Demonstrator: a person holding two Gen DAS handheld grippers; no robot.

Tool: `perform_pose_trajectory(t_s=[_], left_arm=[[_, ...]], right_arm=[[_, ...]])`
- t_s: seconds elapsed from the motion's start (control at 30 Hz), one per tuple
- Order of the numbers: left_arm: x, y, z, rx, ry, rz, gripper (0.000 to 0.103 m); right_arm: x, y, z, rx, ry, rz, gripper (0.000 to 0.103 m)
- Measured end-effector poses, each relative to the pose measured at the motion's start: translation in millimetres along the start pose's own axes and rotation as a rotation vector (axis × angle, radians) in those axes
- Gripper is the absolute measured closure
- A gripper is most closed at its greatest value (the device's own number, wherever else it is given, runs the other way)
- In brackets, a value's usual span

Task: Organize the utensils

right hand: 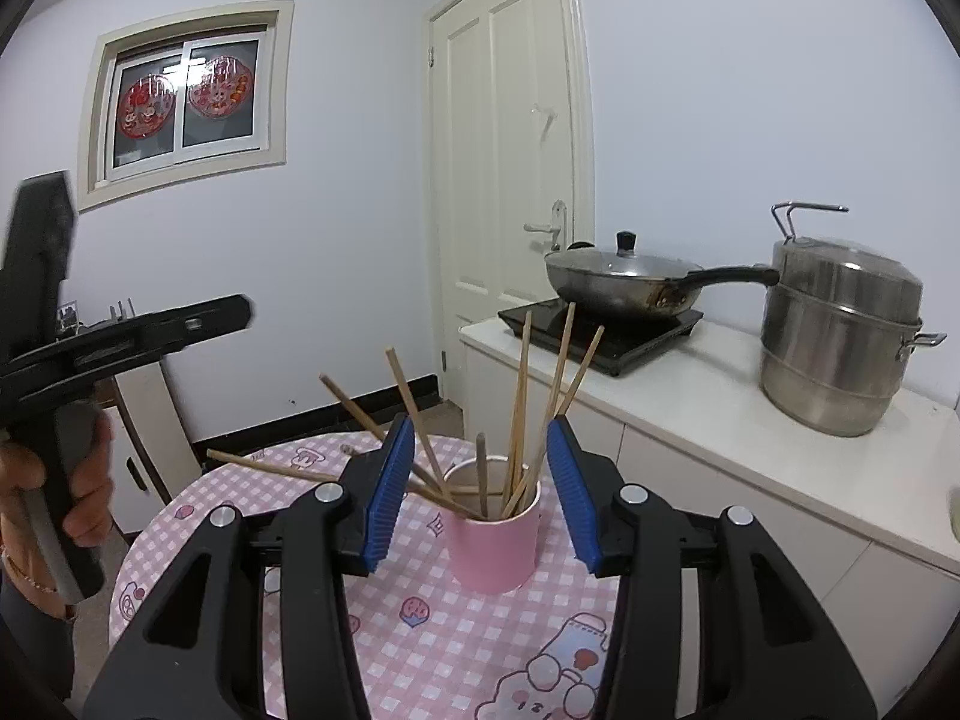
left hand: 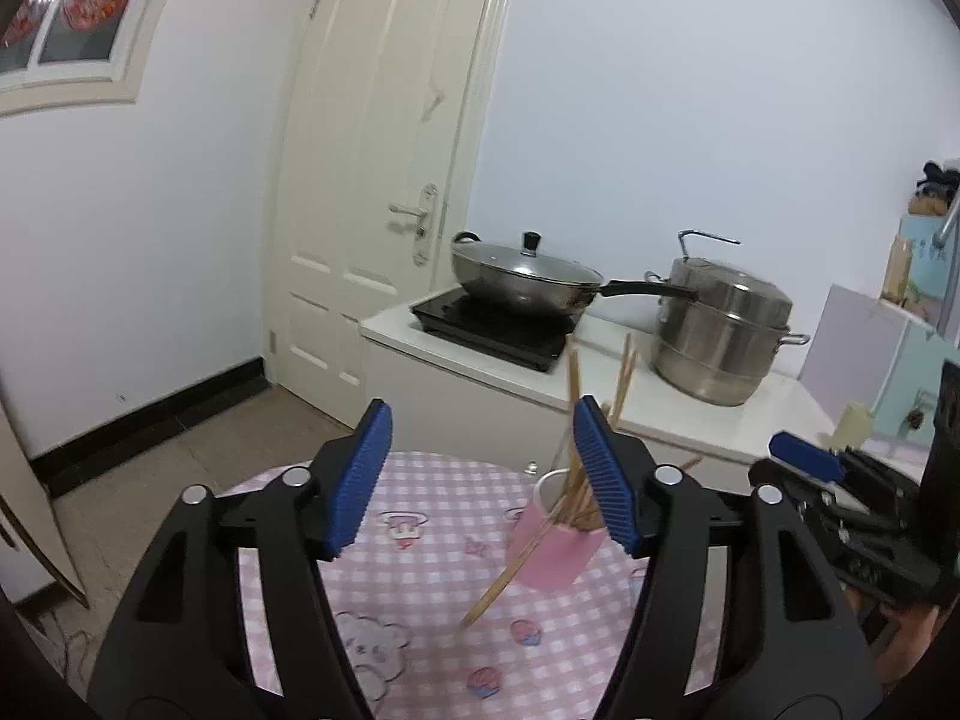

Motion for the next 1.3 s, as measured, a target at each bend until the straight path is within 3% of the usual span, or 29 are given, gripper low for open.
perform_pose_trajectory(t_s=[0.1, 0.23, 0.53, 0.7, 0.73, 0.8, 0.93, 1.3], left_arm=[[-20.9, -13.3, 2.1, 0.039, 0.009, -0.005, 0.039], [-46.2, -21.2, 10.2, 0.021, -0.057, 0.001, 0.04], [-84.7, 6.6, 7.7, -0.024, -0.128, 0.053, 0.04], [-84.7, 19.2, 12.3, -0.014, -0.145, 0.055, 0.059], [-85.2, 19.6, 12.0, -0.015, -0.142, 0.059, 0.068], [-85.7, 22.9, 10.9, -0.023, -0.139, 0.07, 0.071], [-80.6, 26.7, 8.0, -0.026, -0.121, 0.068, 0.087], [-42.4, 48.8, -10.6, -0.073, -0.029, 0.064, 0.095]], right_arm=[[-7.2, 2.9, 6.4, 0.013, -0.007, 0.018, 0.06], [-14.1, 3.0, 11.5, 0.022, -0.012, 0.035, 0.059], [-23.9, 0.6, 15.9, 0.034, -0.014, 0.061, 0.06], [-27.3, 2.4, 16.6, 0.038, -0.017, 0.074, 0.059], [-27.9, 3.1, 16.1, 0.039, -0.015, 0.076, 0.059], [-29.1, 4.1, 16.0, 0.04, -0.011, 0.079, 0.059], [-30.1, 7.2, 14.3, 0.038, -0.011, 0.084, 0.059], [-29.8, 25.4, -1.5, 0.007, 0.019, 0.085, 0.059]])
Point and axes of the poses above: each gripper's, at about its wrist camera, not at the fingertips, and y roughly the way its jaws point, z to its left, x to its top, the point moved 3 cm from there along y, roughly the way its jaws point, and after that the axes turned 15 degrees about -x, right-handed, at the moved point
